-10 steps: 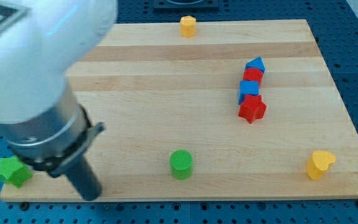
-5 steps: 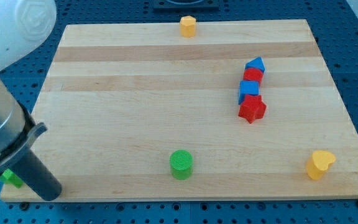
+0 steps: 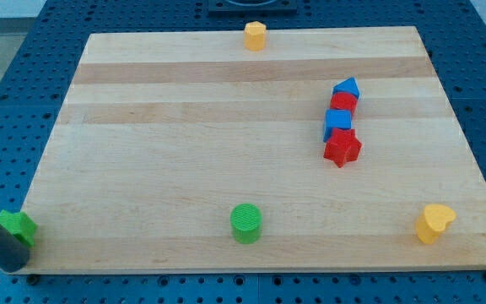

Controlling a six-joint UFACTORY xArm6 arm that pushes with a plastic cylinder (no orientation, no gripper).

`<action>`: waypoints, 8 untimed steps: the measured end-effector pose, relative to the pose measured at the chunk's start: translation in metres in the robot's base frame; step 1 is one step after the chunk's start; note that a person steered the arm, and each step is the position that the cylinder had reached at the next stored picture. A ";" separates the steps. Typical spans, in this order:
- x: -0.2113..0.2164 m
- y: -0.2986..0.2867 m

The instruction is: Move the green star upwards of the board

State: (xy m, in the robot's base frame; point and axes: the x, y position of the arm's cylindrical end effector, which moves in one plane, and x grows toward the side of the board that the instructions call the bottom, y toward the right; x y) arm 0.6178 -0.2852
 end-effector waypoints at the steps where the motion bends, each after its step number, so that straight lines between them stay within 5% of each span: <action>1: -0.001 -0.017; 6: -0.026 -0.020; 7: -0.062 -0.010; 8: -0.108 0.061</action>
